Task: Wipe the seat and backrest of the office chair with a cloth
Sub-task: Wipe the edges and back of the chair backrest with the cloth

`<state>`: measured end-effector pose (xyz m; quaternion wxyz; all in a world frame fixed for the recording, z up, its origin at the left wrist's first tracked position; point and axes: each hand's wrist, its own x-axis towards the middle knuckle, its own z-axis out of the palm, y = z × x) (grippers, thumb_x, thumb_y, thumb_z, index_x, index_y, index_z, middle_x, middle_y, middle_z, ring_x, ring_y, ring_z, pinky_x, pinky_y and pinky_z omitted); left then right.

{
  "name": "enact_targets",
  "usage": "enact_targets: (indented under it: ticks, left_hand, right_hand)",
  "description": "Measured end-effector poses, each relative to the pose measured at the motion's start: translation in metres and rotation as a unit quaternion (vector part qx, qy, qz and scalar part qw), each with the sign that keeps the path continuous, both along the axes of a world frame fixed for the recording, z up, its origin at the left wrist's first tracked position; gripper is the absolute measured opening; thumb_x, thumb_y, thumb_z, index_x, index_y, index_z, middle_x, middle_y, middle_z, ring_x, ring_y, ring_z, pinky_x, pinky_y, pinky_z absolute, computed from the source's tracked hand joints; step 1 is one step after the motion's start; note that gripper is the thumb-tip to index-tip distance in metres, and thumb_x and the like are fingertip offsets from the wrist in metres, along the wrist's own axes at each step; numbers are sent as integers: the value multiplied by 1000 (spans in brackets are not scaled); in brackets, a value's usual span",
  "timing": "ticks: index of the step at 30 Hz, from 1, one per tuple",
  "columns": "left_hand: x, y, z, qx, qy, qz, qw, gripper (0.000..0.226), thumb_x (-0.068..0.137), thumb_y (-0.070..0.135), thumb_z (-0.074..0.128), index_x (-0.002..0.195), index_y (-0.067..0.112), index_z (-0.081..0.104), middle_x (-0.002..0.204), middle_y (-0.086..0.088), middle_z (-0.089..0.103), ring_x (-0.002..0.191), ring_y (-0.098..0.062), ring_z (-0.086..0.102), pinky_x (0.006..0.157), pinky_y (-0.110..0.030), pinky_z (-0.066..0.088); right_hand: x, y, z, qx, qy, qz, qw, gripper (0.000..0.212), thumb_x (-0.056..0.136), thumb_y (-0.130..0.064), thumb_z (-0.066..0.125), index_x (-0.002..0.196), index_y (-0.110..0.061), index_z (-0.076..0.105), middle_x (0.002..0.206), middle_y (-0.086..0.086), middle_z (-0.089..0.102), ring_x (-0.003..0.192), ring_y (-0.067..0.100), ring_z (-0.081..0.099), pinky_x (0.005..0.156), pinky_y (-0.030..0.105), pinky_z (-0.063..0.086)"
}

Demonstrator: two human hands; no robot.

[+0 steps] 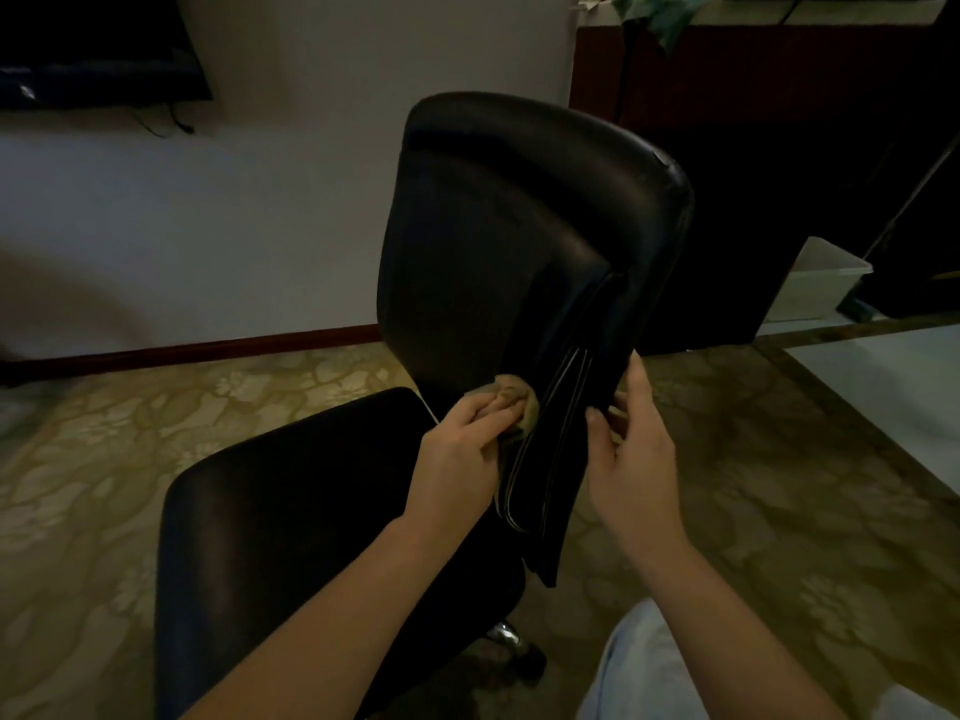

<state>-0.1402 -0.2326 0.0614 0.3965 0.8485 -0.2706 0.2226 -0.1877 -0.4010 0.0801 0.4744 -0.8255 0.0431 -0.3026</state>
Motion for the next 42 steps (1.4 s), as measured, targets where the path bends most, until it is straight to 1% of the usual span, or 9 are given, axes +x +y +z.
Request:
enact_targets:
  ticks: [5,9,14,17,22,26,29,32,42]
  left_hand:
    - [18,-14,43,-8,-48,-17,999,37,93,-7,58,126,8,70,134,-9,65,124,2,46,111,-6,31]
    - [20,-28,59,-31,-46,-23,998,38,96,12,50,131,11,67,138,-5,63,127,0,47,113,-9,34]
    - [5,-16,19,-26,-15,-11,999,38,96,8,54,132,11,65,138,-4,61,130,-2,48,113,-10,33]
    - [-3,-8,-5,-26,25,-5,999,41,96,5,59,136,15,63,143,-2,58,134,-7,50,115,-18,38]
    - [-2,-13,-3,-69,33,-7,997,35,98,11,65,132,14,67,136,-2,63,128,-4,55,112,-19,42]
    - [10,-11,14,-59,13,3,998,31,95,6,67,125,13,71,129,-3,68,121,-6,59,110,-18,44]
    - [16,-14,28,-66,-7,-3,998,31,93,4,69,122,13,73,127,-2,68,121,-6,59,108,-15,43]
    - [15,-17,24,-78,-2,-6,997,30,94,5,69,122,13,73,128,-2,68,121,-6,60,108,-16,44]
    - [-12,0,-48,-78,66,27,994,32,96,-1,64,125,10,71,128,-2,65,119,-1,57,106,-14,45]
  right_hand:
    - [-1,1,1,2,-3,8,1000,66,99,-17,51,155,-35,20,132,-7,56,115,0,55,93,18,50]
    - [-3,1,4,17,-10,21,1000,65,99,-16,51,155,-32,23,130,-8,57,115,-2,56,92,17,50]
    - [-3,0,3,23,-8,14,1000,64,100,-15,53,154,-34,24,130,-7,58,114,-2,56,91,15,50]
    - [-1,-4,0,11,16,16,1000,72,95,-10,60,153,-37,25,126,-7,58,111,-1,56,87,14,51]
    - [1,-13,1,20,47,35,998,73,93,-7,63,151,-33,27,124,-6,59,108,0,58,82,6,47]
    - [3,-10,2,18,43,16,999,65,92,-11,66,147,-26,35,123,-8,58,107,2,58,79,10,50]
    - [2,-4,-1,23,17,-13,1000,45,91,-15,67,132,-25,49,116,-6,62,101,0,61,78,16,54]
    - [-1,1,-4,29,-9,-38,999,32,92,-18,67,119,-26,54,107,-3,63,94,0,61,70,9,49]
    - [1,8,-16,-10,-26,-71,997,30,96,-15,61,123,-25,51,108,-2,56,98,7,58,72,13,50]
